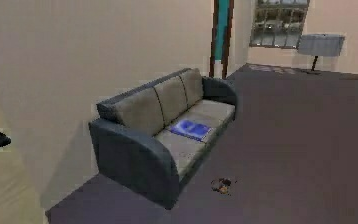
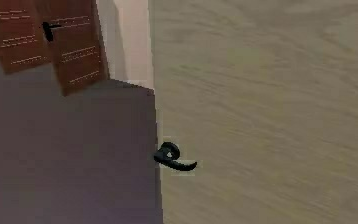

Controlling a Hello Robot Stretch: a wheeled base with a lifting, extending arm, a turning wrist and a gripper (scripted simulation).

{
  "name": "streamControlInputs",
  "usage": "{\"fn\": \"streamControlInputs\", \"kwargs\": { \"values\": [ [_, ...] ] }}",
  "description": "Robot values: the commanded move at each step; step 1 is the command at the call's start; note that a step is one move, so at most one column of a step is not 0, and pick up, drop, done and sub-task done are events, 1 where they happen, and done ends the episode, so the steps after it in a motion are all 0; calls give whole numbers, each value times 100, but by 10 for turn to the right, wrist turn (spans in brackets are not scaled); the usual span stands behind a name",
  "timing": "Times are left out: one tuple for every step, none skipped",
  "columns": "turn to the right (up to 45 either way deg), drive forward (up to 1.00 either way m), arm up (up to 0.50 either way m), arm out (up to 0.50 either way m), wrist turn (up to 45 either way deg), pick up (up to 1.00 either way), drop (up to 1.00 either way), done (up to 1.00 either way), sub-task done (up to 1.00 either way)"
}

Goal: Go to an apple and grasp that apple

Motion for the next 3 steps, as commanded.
{"fn": "streamControlInputs", "kwargs": {
  "values": [
    [420,0,0,0,0,0,0,0,0],
    [0,65,0,0,0,0,0,0,0],
    [120,0,0,0,0,0,0,0,0]
  ]
}}
